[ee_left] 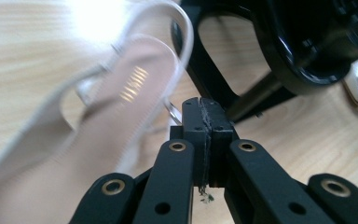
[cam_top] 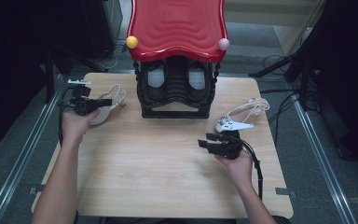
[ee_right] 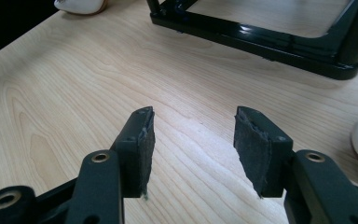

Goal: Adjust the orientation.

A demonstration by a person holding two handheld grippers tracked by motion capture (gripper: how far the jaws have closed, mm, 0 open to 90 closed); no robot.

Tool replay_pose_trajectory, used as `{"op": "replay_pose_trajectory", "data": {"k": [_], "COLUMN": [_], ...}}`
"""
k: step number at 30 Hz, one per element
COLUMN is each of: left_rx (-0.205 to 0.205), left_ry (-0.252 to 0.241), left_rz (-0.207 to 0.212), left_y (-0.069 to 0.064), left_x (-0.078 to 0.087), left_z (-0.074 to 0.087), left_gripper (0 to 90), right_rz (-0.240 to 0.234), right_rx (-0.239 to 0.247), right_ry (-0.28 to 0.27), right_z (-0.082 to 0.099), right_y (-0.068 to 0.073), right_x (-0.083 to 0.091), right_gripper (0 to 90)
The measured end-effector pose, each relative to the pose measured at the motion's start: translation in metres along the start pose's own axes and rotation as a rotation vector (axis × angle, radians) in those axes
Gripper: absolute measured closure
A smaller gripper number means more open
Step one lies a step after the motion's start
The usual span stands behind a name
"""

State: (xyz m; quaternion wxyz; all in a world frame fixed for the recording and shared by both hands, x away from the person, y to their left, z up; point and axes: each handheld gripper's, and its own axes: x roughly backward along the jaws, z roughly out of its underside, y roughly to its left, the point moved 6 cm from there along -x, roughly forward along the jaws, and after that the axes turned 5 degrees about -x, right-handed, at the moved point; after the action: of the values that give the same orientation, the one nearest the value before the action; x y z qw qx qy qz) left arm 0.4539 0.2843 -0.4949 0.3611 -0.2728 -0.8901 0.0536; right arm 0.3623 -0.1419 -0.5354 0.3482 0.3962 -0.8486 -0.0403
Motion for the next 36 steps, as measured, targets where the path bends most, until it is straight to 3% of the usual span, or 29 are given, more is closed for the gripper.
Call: {"op": "replay_pose_trajectory", "data": {"k": [3,6,10,15,18,21,36], "left_rx": [0.000,0.006,0.021,0.052,0.037,0.043,0.025], "left_ry": [-0.015,0.006,0.022,0.052,0.063,0.068,0.068], "left_rz": [-0.024,-0.058,-0.076,-0.040,-0.037,-0.010,0.046], "left_y": [0.007,0.016,0.023,0.024,0.021,0.017,0.001], "left_x": [0.001,-0.003,-0.016,-0.035,-0.039,-0.039,-0.024], "left_z": [-0.015,-0.025,-0.024,-0.012,-0.007,-0.002,0.020], "left_gripper": [90.0,90.0,90.0,90.0,90.0,90.0,89.9], "right_rz": [-0.011,-0.018,-0.031,-0.033,-0.031,-0.031,-0.023], "right_rx": [0.016,0.018,0.029,0.038,0.040,0.042,0.042], "right_ry": [0.000,0.009,0.017,0.031,0.042,0.043,0.050], "right_z": [-0.002,-0.003,-0.004,-0.003,-0.002,-0.001,0.002], "right_y": [0.002,0.003,0.006,0.008,0.008,0.009,0.011], "right_x": [-0.002,-0.005,-0.008,-0.012,-0.013,-0.014,-0.015], "right_gripper": [49.4,49.4,49.4,49.4,49.4,49.4,49.1]}}
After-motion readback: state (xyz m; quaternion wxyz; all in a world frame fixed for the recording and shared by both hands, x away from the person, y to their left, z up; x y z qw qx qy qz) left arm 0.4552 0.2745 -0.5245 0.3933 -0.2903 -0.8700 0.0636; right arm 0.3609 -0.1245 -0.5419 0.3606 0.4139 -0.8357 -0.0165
